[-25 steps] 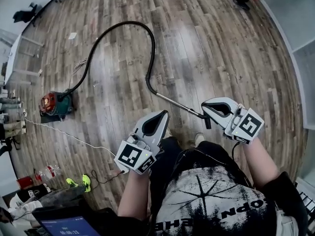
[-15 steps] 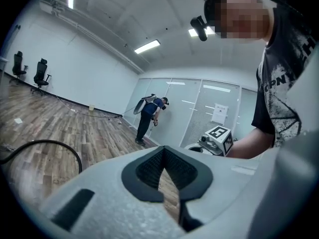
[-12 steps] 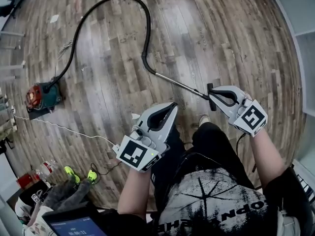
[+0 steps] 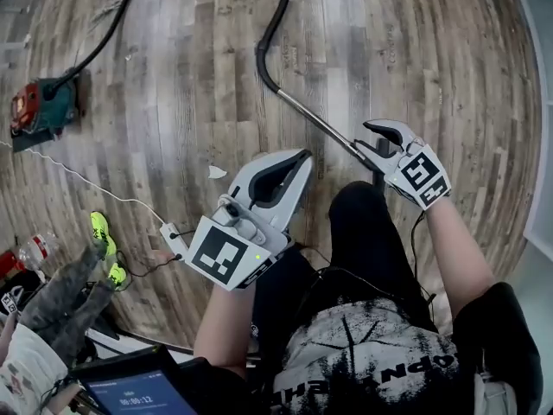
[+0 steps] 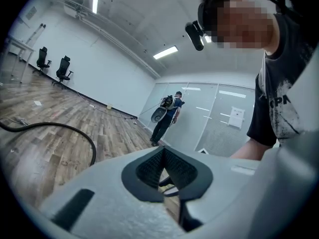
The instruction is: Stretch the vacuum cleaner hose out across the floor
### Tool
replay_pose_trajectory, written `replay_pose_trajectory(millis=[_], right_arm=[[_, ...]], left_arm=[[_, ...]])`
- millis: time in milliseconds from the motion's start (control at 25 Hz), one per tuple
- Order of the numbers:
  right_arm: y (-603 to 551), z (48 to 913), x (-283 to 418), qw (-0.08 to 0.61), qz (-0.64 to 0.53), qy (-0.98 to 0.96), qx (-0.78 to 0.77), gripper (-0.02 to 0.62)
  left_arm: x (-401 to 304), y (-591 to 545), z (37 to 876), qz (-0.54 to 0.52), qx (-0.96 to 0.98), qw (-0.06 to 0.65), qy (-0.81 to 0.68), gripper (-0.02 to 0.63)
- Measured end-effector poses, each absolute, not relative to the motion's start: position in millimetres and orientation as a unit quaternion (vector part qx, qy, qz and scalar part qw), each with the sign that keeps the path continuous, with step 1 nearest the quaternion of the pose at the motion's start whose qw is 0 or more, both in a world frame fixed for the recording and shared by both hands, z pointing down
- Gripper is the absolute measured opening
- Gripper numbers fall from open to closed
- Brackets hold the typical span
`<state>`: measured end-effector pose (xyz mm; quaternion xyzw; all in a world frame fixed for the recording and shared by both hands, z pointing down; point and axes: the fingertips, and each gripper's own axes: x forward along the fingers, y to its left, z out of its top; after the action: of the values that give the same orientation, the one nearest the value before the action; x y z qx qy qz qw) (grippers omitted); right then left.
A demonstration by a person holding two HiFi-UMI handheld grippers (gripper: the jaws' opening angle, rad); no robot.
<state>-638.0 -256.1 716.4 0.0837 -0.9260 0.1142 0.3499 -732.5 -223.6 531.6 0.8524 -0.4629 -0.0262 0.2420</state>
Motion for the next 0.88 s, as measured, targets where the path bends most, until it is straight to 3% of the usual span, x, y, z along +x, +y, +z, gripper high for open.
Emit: replay_pose_trajectory(millis=[480, 880], right_arm=[[-226.1, 1092.4, -581.7, 0.499, 0.16, -0.851, 0.025, 0.193], [-226.8, 1243.2, -578.7, 0.562, 0.175, -0.808, 0.02, 0.207]], left_arm=[[-696.1, -226.2, 690.9, -0.047, 0.835, 0.241, -0.492, 0.002], [-683.7, -193.1, 740.5, -0.027, 0.797, 0.25, -0.549, 0.002]])
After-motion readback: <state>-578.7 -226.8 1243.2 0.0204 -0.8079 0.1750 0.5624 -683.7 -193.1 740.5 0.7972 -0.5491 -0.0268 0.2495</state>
